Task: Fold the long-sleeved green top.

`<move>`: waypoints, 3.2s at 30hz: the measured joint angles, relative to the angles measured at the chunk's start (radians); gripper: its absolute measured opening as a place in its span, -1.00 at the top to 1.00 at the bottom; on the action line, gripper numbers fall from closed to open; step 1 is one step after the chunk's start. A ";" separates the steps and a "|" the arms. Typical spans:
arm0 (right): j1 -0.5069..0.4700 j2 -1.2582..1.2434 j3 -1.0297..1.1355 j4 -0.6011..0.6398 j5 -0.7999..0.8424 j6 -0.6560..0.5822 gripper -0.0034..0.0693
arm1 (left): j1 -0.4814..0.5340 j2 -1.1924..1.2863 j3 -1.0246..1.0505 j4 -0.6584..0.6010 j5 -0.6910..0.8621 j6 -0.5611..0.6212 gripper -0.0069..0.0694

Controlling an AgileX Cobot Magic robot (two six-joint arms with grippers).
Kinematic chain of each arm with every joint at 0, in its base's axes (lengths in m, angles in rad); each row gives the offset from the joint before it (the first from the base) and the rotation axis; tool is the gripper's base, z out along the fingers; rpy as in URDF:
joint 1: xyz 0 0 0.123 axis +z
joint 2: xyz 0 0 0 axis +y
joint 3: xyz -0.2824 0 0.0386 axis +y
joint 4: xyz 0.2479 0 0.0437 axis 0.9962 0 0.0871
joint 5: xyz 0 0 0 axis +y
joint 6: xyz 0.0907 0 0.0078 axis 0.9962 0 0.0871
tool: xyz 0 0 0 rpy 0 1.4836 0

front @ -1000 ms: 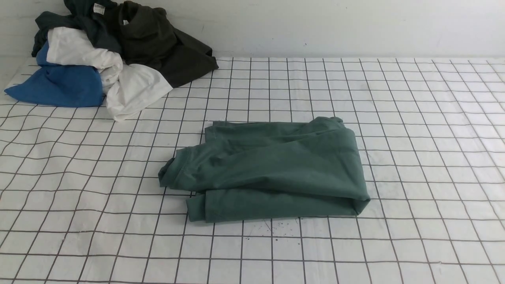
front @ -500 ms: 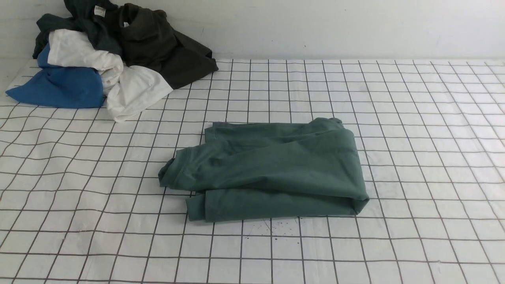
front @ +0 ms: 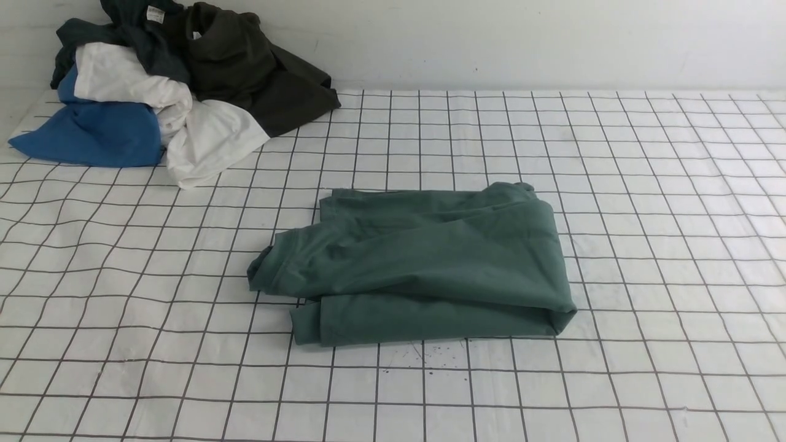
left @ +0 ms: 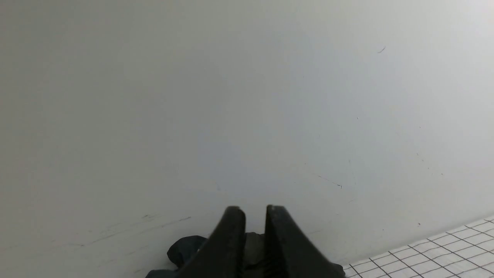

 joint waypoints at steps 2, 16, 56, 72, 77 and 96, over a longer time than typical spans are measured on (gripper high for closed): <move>0.000 0.000 0.000 0.043 0.074 0.004 0.94 | 0.000 0.000 0.000 0.000 0.000 0.000 0.65; -0.198 0.000 0.299 -0.104 -0.069 -0.049 0.94 | 0.000 0.000 0.000 0.000 0.000 -0.001 0.65; -0.585 0.000 0.313 0.069 0.036 -0.210 0.93 | 0.014 -0.047 0.068 0.000 -0.021 -0.001 0.65; -0.588 0.000 0.313 0.066 0.041 -0.210 0.93 | 0.156 -0.056 0.225 0.089 0.513 -0.322 0.65; -0.588 0.000 0.313 0.067 0.041 -0.210 0.93 | 0.157 -0.056 0.223 0.176 0.522 -0.413 0.65; -0.588 0.000 0.313 0.067 0.041 -0.210 0.93 | 0.159 -0.056 0.223 0.271 0.520 -0.461 0.65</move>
